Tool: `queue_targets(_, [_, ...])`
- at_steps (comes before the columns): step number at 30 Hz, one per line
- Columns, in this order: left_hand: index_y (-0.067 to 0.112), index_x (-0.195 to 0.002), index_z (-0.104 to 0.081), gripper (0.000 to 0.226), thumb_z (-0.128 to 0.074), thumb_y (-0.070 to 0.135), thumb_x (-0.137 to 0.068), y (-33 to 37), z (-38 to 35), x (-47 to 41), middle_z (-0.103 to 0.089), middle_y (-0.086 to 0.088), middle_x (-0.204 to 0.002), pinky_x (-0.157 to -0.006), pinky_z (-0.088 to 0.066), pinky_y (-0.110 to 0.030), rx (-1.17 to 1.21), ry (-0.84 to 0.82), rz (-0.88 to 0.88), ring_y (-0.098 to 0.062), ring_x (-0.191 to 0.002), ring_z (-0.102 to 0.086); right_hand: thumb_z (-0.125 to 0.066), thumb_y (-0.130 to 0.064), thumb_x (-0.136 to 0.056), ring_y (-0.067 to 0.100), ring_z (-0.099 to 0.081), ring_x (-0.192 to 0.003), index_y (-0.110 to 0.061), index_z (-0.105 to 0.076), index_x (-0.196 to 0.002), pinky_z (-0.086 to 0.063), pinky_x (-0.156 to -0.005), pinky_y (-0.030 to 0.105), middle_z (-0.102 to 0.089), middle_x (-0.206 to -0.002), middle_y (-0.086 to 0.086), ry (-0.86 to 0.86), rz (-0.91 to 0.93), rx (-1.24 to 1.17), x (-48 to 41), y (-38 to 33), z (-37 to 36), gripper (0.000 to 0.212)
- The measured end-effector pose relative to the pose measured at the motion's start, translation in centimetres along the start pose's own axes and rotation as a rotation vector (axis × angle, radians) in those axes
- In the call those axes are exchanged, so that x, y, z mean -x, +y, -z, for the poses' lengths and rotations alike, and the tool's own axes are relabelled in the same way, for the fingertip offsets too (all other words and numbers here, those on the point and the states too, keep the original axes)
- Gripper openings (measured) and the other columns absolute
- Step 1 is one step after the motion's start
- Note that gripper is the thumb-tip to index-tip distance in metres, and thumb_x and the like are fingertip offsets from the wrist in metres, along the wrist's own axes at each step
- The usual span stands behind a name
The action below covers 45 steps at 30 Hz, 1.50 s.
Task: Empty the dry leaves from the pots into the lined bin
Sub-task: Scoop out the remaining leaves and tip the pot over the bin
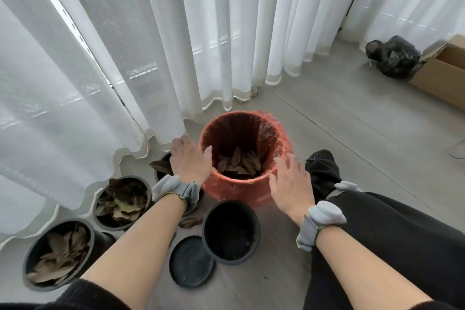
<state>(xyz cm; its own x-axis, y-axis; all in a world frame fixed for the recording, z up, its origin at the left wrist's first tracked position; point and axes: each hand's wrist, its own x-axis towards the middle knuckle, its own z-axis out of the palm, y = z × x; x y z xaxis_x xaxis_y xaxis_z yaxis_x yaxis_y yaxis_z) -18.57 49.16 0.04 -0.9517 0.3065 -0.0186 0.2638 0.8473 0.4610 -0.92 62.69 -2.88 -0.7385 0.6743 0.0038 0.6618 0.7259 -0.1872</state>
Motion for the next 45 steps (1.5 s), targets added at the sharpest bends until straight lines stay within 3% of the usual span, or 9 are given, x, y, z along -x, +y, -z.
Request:
queue_targets(4, [-0.004, -0.129, -0.035, 0.052, -0.051, 0.031, -0.094, -1.0, -1.9, -0.5, -0.047, -0.024, -0.133, -0.098, -0.042, -0.043, 0.256, -0.29, 0.33, -0.04, -0.115, -0.053, -0.04, -0.034, -0.101, 0.035, -0.046, -0.124, -0.021, -0.041, -0.142, -0.041, -0.1, 0.044, -0.041, -0.139, 0.015, -0.123, -0.096, -0.257, -0.8, -0.5, -1.1, 0.042])
queue_targets(7, [-0.003, -0.124, -0.035, 0.04, -0.048, 0.017, -0.092, -0.6, -2.8, -0.7, -0.057, -0.02, -0.119, -0.079, -0.045, -0.036, 0.434, -0.318, 0.385, -0.03, -0.09, -0.06, -0.039, -0.029, -0.103, 0.031, -0.05, -0.122, -0.017, -0.048, -0.137, -0.039, -0.102, 0.038, -0.048, -0.136, 0.012, -0.17, -0.15, -0.49, -1.3, -1.0, -1.6, 0.037])
queue_targets(10, [-0.004, -0.123, -0.034, 0.042, -0.052, 0.016, -0.09, 0.1, -3.6, -1.2, -0.058, -0.019, -0.113, -0.063, -0.041, -0.032, 0.519, -0.308, 0.401, -0.028, -0.086, -0.056, -0.043, -0.022, -0.101, 0.025, -0.051, -0.123, -0.011, -0.053, -0.132, -0.036, -0.104, 0.033, -0.054, -0.134, 0.011, -0.079, -0.221, -0.566, -2.4, -1.1, -1.3, 0.034])
queue_targets(17, [-0.014, -0.116, -0.048, 0.04, -0.052, 0.014, -0.087, 1.8, -0.9, -2.3, -0.063, -0.028, -0.111, -0.084, -0.055, -0.049, 0.694, -0.305, 0.41, -0.038, -0.093, -0.065, -0.04, -0.022, -0.102, 0.026, -0.05, -0.122, -0.016, -0.038, -0.142, -0.039, -0.102, 0.039, -0.049, -0.137, 0.009, 0.215, -0.193, -0.668, -4.1, -2.1, 2.1, 0.041])
queue_targets(20, [-0.011, -0.117, -0.046, 0.038, -0.052, 0.013, -0.088, 1.8, 3.2, -1.3, -0.063, -0.026, -0.11, -0.081, -0.056, -0.044, 0.73, -0.158, 0.403, -0.038, -0.093, -0.065, -0.04, -0.024, -0.102, 0.027, -0.048, -0.126, -0.012, -0.034, -0.145, -0.04, -0.106, 0.043, -0.041, -0.141, 0.013, 0.293, -0.201, -0.717, -3.3, -3.6, 4.8, 0.045])
queue_targets(23, [-0.01, -0.125, -0.043, 0.043, -0.052, 0.013, -0.091, 1.9, 6.5, -0.1, -0.064, -0.025, -0.109, -0.074, -0.059, -0.043, 0.847, -0.181, 0.38, -0.036, -0.088, -0.069, -0.039, -0.025, -0.102, 0.028, -0.044, -0.131, -0.008, -0.033, -0.145, -0.037, -0.11, 0.045, -0.037, -0.145, 0.014, 0.249, -0.208, -0.73, -2.6, -4.1, 6.5, 0.047])
queue_targets(29, [-0.006, -0.123, -0.041, 0.044, -0.051, 0.016, -0.086, 1.2, 15.3, 2.6, -0.06, -0.025, -0.117, -0.087, -0.054, -0.05, 0.913, -0.034, 0.408, -0.04, -0.099, -0.064, -0.038, -0.028, -0.104, 0.029, -0.046, -0.129, -0.005, -0.036, -0.143, -0.034, -0.108, 0.041, -0.044, -0.142, 0.017, 0.15, -0.082, -0.749, -0.3, -7.2, 11.1, 0.045])
queue_targets(41, [-0.004, -0.116, -0.048, 0.035, -0.05, 0.011, -0.084, -7.0, 27.7, 8.7, -0.063, -0.02, -0.098, -0.064, -0.06, -0.048, 1.08, 0.253, 0.49, -0.034, -0.066, -0.07, -0.034, -0.03, -0.104, 0.031, -0.046, -0.13, -0.013, -0.038, -0.145, -0.034, -0.108, 0.039, -0.05, -0.141, 0.015, -0.013, 0.251, -0.793, 2.8, -18.6, 14.6, 0.044])
queue_targets(45, [-0.009, -0.121, -0.046, 0.038, -0.05, 0.008, -0.087, -11.6, 31.1, 12.2, -0.057, -0.026, -0.112, -0.05, -0.058, -0.04, 1.115, 0.4, 0.492, -0.03, -0.065, -0.066, -0.033, -0.031, -0.104, 0.031, -0.048, -0.128, -0.016, -0.04, -0.144, -0.036, -0.106, 0.039, -0.052, -0.14, 0.014, -0.094, 0.43, -0.81, 5.4, -24.4, 13.8, 0.043])
